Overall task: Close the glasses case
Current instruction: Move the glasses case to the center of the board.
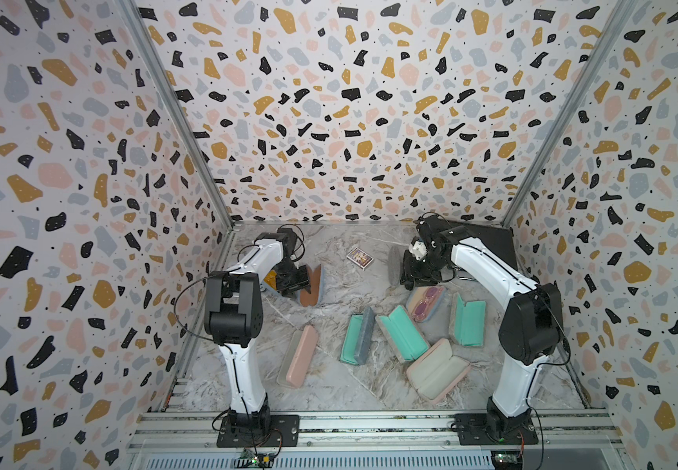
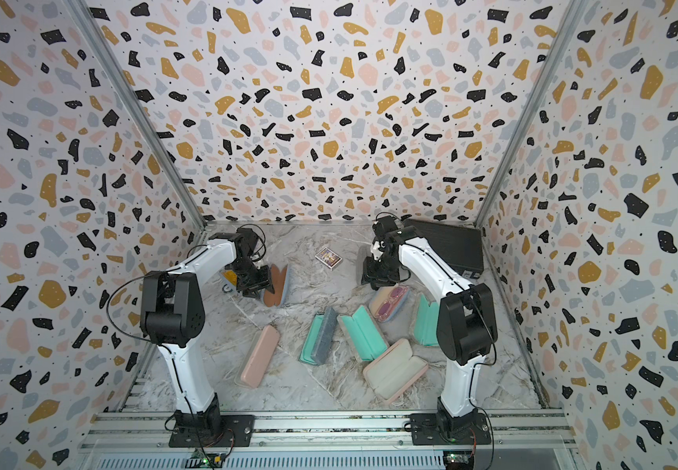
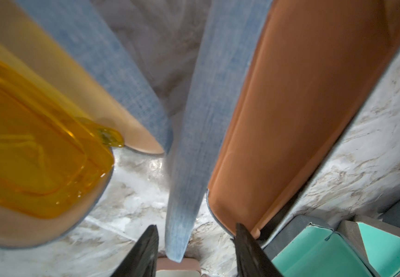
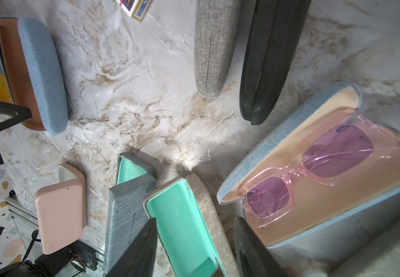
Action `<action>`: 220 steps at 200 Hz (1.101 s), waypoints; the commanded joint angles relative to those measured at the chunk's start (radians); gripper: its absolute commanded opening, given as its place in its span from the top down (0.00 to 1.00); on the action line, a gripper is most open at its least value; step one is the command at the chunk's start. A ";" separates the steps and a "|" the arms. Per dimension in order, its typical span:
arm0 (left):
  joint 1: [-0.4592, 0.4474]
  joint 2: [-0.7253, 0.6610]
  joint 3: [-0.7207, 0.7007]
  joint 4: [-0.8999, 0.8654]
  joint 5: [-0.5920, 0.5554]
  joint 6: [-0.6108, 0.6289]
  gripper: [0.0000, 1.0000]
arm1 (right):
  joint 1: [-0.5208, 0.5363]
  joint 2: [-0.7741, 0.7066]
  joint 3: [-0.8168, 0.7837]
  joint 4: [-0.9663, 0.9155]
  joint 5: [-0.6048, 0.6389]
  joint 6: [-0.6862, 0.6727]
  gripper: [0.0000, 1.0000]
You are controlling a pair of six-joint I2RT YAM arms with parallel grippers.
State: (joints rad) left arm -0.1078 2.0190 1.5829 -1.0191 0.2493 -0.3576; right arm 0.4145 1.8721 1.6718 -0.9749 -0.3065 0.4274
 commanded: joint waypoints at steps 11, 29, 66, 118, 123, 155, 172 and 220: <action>-0.008 0.022 0.000 0.014 0.015 -0.006 0.56 | 0.004 -0.038 -0.001 -0.014 0.000 0.003 0.46; -0.012 0.030 0.004 0.019 0.022 -0.008 0.65 | 0.004 -0.033 0.002 -0.012 0.000 0.003 0.46; -0.024 0.038 0.011 0.030 0.033 -0.012 0.84 | 0.004 -0.024 0.009 -0.013 -0.001 0.005 0.47; -0.057 0.047 0.040 0.051 0.059 -0.018 0.94 | 0.004 -0.025 0.020 -0.011 0.003 0.005 0.47; -0.061 0.049 0.046 0.050 0.060 -0.021 0.94 | 0.004 -0.024 0.023 -0.012 0.004 0.005 0.47; -0.097 0.071 0.096 0.045 0.073 -0.033 0.94 | 0.004 -0.013 0.047 -0.019 -0.002 0.003 0.47; -0.122 0.083 0.122 0.047 0.080 -0.045 0.94 | 0.004 -0.003 0.068 -0.023 -0.001 0.002 0.47; -0.212 0.156 0.207 0.048 0.093 -0.073 0.94 | 0.004 0.024 0.123 -0.041 -0.002 0.002 0.47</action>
State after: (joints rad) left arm -0.2787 2.1407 1.7447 -0.9722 0.3164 -0.4088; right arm 0.4145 1.8908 1.7500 -0.9794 -0.3061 0.4274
